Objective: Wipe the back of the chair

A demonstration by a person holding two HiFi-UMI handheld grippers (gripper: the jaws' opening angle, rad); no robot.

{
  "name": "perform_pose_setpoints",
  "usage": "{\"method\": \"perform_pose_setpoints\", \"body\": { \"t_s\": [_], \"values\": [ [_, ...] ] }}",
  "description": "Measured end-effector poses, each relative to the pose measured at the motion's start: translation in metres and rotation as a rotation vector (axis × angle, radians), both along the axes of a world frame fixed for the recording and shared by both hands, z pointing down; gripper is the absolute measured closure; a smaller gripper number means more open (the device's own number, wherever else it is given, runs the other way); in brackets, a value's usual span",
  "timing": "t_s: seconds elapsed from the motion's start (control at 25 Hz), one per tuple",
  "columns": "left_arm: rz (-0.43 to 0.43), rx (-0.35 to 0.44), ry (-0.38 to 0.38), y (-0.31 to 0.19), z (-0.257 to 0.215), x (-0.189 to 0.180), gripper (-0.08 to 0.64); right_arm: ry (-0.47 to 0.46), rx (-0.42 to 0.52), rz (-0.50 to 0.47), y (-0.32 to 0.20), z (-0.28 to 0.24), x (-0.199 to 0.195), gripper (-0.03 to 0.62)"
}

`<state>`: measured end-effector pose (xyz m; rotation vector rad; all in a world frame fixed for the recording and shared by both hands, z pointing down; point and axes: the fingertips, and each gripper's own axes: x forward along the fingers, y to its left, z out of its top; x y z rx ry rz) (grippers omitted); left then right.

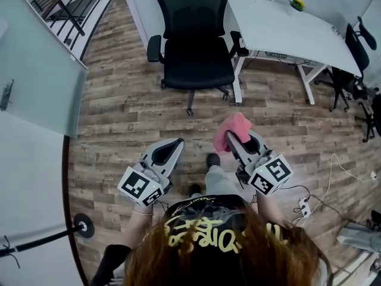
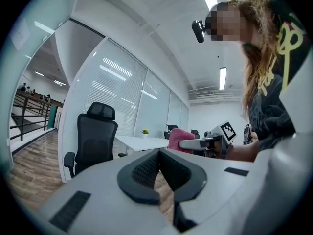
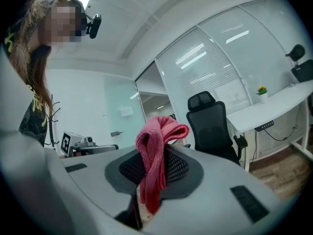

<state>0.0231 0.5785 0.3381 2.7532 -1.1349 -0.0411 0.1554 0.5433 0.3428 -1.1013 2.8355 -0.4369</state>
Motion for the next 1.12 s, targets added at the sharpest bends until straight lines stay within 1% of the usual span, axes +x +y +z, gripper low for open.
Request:
{"method": "perform_pose_setpoints", "body": {
  "t_s": [0.28, 0.48, 0.76, 0.96, 1.12],
  "values": [
    [-0.057, 0.013, 0.002, -0.054, -0.006, 0.003, 0.568, -0.014, -0.001, -0.043, -0.059, 0.001, 0.002, 0.525],
    [-0.059, 0.017, 0.002, -0.100, -0.010, 0.014, 0.567, -0.019, 0.006, -0.056, -0.106, -0.004, 0.010, 0.525],
    [-0.055, 0.044, -0.005, -0.162, -0.020, 0.042, 0.567, -0.039, -0.002, -0.048, -0.166, -0.005, 0.041, 0.525],
    [-0.074, 0.030, -0.009, -0.191, -0.017, 0.055, 0.567, -0.049, -0.008, -0.064, -0.197, -0.005, 0.053, 0.525],
    [-0.105, 0.025, -0.004, -0.204, -0.013, 0.062, 0.567, -0.055, -0.005, -0.077, -0.214, 0.001, 0.061, 0.526]
  ]
}}
